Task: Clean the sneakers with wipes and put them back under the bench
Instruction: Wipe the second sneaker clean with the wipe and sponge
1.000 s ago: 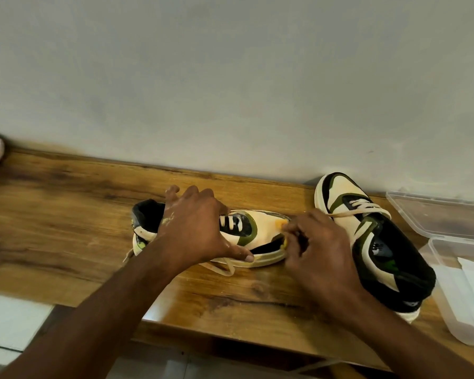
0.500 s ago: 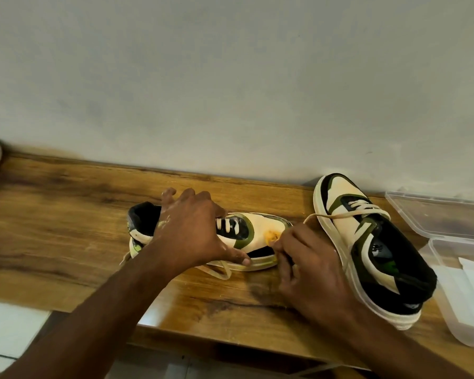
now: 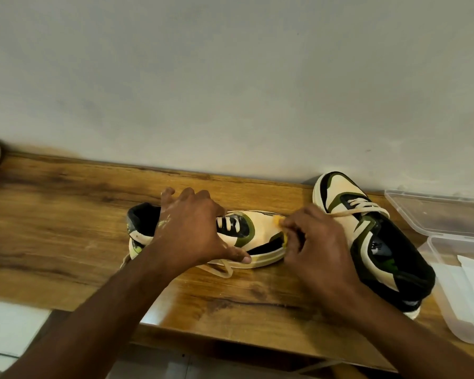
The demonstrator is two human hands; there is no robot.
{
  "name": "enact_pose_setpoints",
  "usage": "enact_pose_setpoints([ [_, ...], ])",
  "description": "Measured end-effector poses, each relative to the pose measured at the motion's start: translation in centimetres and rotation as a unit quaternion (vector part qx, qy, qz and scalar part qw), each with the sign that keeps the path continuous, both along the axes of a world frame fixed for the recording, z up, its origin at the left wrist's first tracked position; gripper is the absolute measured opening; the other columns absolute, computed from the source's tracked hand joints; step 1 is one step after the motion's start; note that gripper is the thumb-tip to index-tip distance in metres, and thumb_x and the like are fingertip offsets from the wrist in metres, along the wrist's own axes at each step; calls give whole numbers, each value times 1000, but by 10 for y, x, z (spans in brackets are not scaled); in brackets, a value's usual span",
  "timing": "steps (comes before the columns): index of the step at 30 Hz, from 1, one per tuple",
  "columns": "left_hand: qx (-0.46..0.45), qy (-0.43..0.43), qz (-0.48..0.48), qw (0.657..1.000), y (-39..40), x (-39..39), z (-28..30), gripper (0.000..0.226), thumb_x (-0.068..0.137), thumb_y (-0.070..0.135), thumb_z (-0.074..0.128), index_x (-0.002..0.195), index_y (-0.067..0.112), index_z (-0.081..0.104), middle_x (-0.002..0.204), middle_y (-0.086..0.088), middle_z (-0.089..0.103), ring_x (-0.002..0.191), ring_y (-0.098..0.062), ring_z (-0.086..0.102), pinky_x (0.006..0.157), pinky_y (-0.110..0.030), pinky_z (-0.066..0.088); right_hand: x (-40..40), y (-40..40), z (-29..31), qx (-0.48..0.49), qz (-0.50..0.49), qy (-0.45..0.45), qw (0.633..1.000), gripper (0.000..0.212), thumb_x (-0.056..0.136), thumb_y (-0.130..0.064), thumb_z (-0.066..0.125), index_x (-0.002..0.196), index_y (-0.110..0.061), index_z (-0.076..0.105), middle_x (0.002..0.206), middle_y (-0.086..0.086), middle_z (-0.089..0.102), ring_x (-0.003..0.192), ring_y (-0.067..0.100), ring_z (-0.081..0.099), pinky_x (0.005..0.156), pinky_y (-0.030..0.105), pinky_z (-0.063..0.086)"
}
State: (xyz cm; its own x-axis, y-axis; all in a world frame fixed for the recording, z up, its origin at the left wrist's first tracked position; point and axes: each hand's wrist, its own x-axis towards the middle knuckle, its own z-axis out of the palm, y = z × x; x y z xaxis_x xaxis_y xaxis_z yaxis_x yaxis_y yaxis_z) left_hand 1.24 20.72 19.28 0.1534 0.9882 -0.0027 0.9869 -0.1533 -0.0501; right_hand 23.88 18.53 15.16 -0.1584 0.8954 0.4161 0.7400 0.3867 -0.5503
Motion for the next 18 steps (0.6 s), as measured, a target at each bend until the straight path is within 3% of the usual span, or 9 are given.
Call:
enact_pose_setpoints([
  [4, 4, 1, 0, 1000, 0, 1, 0, 113, 39, 113, 43, 127, 47, 69, 116, 11, 64, 122, -20, 52, 115, -55, 27, -2, 2, 3, 8, -25, -15, 1000, 23, 85, 0, 74, 101, -16, 74, 101, -8, 62, 88, 8, 60, 74, 31, 59],
  [9, 6, 0, 1, 1000, 0, 1, -2, 112, 38, 114, 42, 124, 49, 70, 111, 11, 62, 119, -19, 52, 113, -54, 28, -27, -26, 1, -31, 88, -71, 993, 35, 76, -4, 81, 108, -16, 70, 110, -4, 57, 88, 13, 57, 68, 28, 57],
  [14, 6, -1, -6, 1000, 0, 0, -2, 113, 39, 114, 42, 127, 48, 69, 114, 12, 63, 119, -19, 52, 113, -54, 28, 4, 8, 5, 0, -24, 4, 1000, 22, 85, 1, 73, 98, -16, 74, 98, -8, 62, 85, 7, 60, 72, 36, 58],
  [18, 8, -4, -4, 1000, 2, 0, -4, 114, 38, 113, 43, 125, 46, 71, 115, 11, 63, 121, -19, 52, 114, -54, 27, -12, -6, 3, -3, -4, -32, 999, 25, 85, 1, 72, 102, -17, 74, 104, -7, 60, 87, 10, 59, 70, 34, 59],
])
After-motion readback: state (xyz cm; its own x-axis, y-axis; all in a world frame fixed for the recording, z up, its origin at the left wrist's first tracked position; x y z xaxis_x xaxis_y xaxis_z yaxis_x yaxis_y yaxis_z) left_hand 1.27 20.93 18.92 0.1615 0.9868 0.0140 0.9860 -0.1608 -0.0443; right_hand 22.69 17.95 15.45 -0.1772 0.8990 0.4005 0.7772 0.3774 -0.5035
